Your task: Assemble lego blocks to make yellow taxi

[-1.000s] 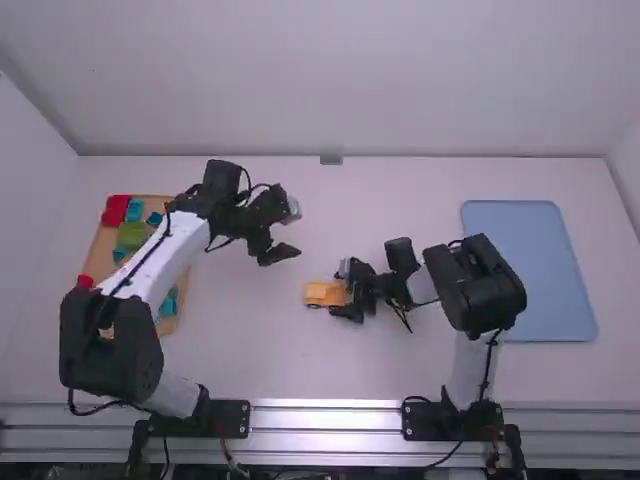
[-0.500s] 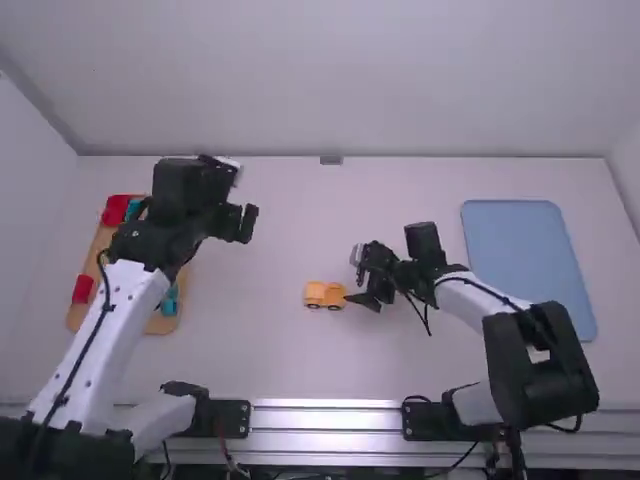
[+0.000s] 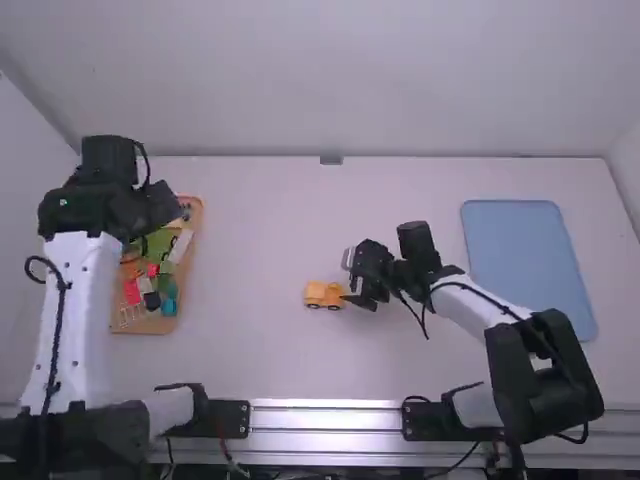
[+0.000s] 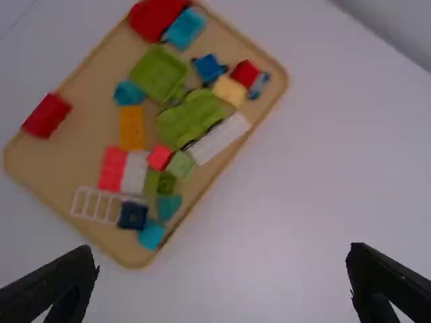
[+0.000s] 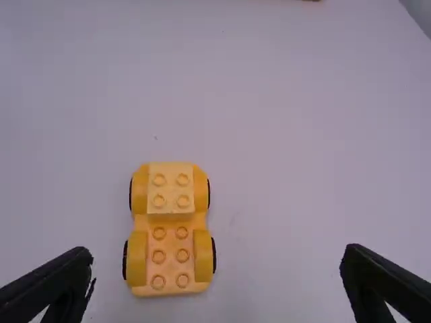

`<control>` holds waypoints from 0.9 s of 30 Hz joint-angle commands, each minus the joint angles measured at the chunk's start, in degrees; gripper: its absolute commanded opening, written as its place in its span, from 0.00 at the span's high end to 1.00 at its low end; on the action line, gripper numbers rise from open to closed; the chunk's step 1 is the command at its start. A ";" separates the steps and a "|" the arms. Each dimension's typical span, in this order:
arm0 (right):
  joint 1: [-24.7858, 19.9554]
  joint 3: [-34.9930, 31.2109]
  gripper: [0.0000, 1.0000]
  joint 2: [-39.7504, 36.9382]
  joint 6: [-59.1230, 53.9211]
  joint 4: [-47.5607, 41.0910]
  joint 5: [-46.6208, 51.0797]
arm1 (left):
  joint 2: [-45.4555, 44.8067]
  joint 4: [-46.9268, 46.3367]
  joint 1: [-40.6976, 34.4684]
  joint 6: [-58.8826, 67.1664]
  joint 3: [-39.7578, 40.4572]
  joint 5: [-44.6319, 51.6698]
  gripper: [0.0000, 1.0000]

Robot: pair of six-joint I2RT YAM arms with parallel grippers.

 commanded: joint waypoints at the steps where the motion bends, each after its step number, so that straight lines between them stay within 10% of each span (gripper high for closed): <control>1: 0.02 0.42 0.01 -1.22 -0.22 0.11 0.48 | 3.93 -1.84 3.08 -2.25 3.61 2.21 0.01; 10: -1.75 0.42 0.01 -1.22 -0.17 0.02 0.22 | 17.62 -10.23 6.67 4.26 18.93 7.13 0.01; 27: -2.16 0.42 0.01 -1.20 -0.15 -0.24 0.28 | 35.04 0.15 7.34 16.41 23.06 7.56 0.01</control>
